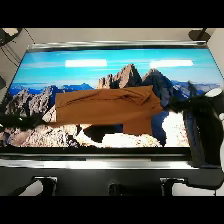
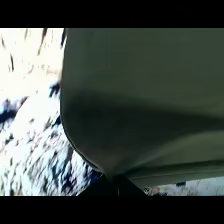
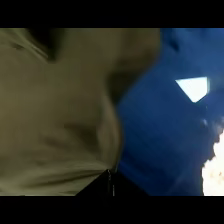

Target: Fold the shirts.

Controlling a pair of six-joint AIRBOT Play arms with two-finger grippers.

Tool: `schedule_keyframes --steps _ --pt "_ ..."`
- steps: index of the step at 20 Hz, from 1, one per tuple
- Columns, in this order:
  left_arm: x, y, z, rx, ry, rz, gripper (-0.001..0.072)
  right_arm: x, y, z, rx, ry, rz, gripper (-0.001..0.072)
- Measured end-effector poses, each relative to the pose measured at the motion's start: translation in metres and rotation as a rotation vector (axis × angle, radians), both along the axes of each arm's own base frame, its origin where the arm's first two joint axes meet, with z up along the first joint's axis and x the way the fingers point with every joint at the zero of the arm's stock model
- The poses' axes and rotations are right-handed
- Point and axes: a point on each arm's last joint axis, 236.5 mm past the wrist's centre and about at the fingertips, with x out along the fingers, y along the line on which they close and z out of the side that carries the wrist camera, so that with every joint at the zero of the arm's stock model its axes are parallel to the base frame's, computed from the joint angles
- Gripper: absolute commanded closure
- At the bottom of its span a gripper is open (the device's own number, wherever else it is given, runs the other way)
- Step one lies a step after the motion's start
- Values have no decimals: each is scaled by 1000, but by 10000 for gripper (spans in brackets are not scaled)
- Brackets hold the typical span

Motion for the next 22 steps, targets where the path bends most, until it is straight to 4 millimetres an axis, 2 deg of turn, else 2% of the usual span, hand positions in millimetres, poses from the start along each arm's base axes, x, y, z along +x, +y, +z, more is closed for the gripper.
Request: schedule_keyframes --steps 1,2,3,4,5,6,7,8,9,10,12,13,16,19,20,22 --pt "23 9 46 53 -131 5 684 17 -7 46 -54 -135 -7 675" --pt "42 15 103 107 -279 11 683 31 -13 97 -104 -279 -23 675" --pt "55 18 165 158 -436 19 684 40 -19 164 -166 -456 -51 675" --pt "59 20 237 225 -615 34 683 40 -23 230 -222 -624 -83 675" --pt "55 19 305 287 -783 58 683 28 -25 304 -282 -810 -125 674" --pt "40 14 375 350 -957 83 683 7 -24 370 -335 -979 -168 674" --pt "18 6 431 396 -1101 107 683 -25 -20 432 -381 -1139 -211 674" --pt "-9 -4 480 433 -1235 129 683 -58 -15 480 -418 -1273 -248 674" --pt "-35 -15 514 454 -1332 146 683 -97 -7 519 -457 -1389 -278 674" --pt "-62 -26 541 476 -1422 157 683 -134 0 549 -486 -1480 -308 674" --pt "-104 -45 571 491 -1532 169 683 -188 9 579 -523 -1575 -360 674" --pt "-117 -51 578 490 -1563 175 683 -209 10 587 -539 -1597 -391 674" --pt "-136 -60 587 467 -1604 190 683 -243 6 594 -576 -1605 -461 674" --pt "-138 -61 587 449 -1603 196 683 -243 -1 579 -602 -1531 -474 674" --pt "-131 -58 581 443 -1579 193 684 -235 -4 570 -607 -1487 -467 675" --pt "-106 -51 558 414 -1487 180 683 -204 -14 536 -604 -1333 -432 675"
